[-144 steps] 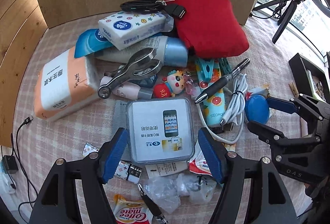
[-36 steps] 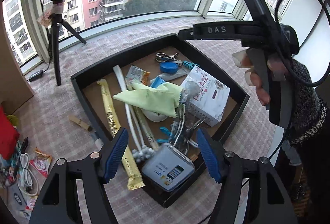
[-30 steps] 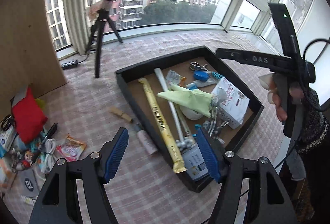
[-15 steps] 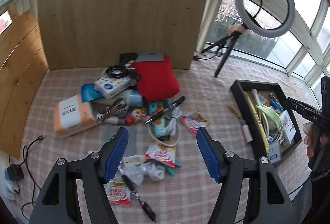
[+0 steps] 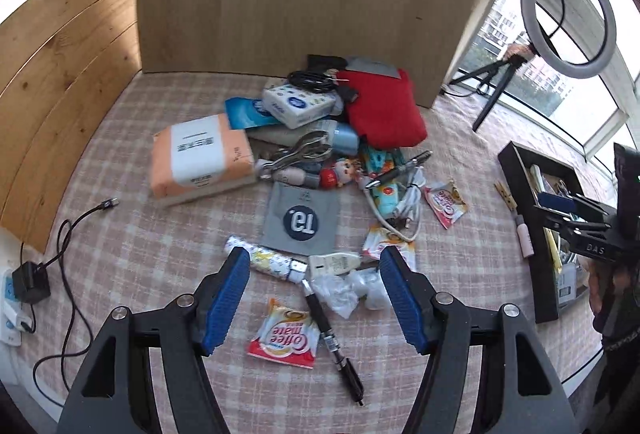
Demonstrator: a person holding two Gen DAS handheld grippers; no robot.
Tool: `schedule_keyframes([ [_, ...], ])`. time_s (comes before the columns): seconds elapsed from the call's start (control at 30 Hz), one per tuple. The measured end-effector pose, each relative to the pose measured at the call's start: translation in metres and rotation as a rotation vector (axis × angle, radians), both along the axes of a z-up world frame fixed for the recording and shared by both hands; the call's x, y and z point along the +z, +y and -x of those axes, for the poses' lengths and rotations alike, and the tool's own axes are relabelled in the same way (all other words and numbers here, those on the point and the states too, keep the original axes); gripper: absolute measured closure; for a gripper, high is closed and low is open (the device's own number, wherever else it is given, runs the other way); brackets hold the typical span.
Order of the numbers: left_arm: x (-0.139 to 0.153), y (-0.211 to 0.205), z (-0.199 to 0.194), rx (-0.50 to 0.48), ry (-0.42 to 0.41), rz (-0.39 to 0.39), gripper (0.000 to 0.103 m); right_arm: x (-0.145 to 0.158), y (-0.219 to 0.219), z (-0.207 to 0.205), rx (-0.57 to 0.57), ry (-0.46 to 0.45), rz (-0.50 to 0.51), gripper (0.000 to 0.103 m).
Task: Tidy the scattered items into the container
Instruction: 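Grasp the white cable with the left gripper while the right grasps the coffee-mate sachet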
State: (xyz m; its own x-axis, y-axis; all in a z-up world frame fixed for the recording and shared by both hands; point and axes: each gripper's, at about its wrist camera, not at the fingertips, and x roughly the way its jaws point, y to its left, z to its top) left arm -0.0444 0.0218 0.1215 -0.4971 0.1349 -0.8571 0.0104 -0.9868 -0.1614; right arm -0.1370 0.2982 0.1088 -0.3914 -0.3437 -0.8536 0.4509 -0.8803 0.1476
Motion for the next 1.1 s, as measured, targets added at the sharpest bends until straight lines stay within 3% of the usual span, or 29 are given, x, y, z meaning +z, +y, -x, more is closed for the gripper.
schedule_keyframes([
  [0.13, -0.008, 0.045, 0.030, -0.150, -0.004, -0.013, 0.039, -0.019, -0.013, 0.015, 0.052, -0.050, -0.032, 0.045],
  [0.27, -0.023, 0.088, 0.061, -0.292, -0.032, 0.025, 0.045, -0.036, -0.014, 0.031, 0.064, -0.090, -0.032, 0.045],
  [0.33, -0.032, 0.105, 0.075, -0.344, -0.050, 0.061, 0.054, -0.044, -0.015, 0.038, 0.066, -0.102, -0.042, 0.045],
  [0.5, -0.054, 0.126, 0.097, -0.431, -0.116, 0.105, 0.056, -0.058, -0.024, 0.054, 0.091, -0.114, -0.058, 0.046],
  [0.73, -0.073, 0.130, 0.112, -0.457, -0.159, 0.125, 0.056, -0.072, -0.025, 0.068, 0.101, -0.135, -0.068, 0.046],
  [0.97, -0.089, 0.126, 0.118, -0.480, -0.200, 0.085, 0.065, -0.080, -0.033, 0.076, 0.142, -0.150, -0.064, 0.047],
  [1.1, -0.094, 0.128, 0.120, -0.491, -0.208, 0.087, 0.069, -0.086, -0.040, 0.081, 0.160, -0.161, -0.072, 0.056],
])
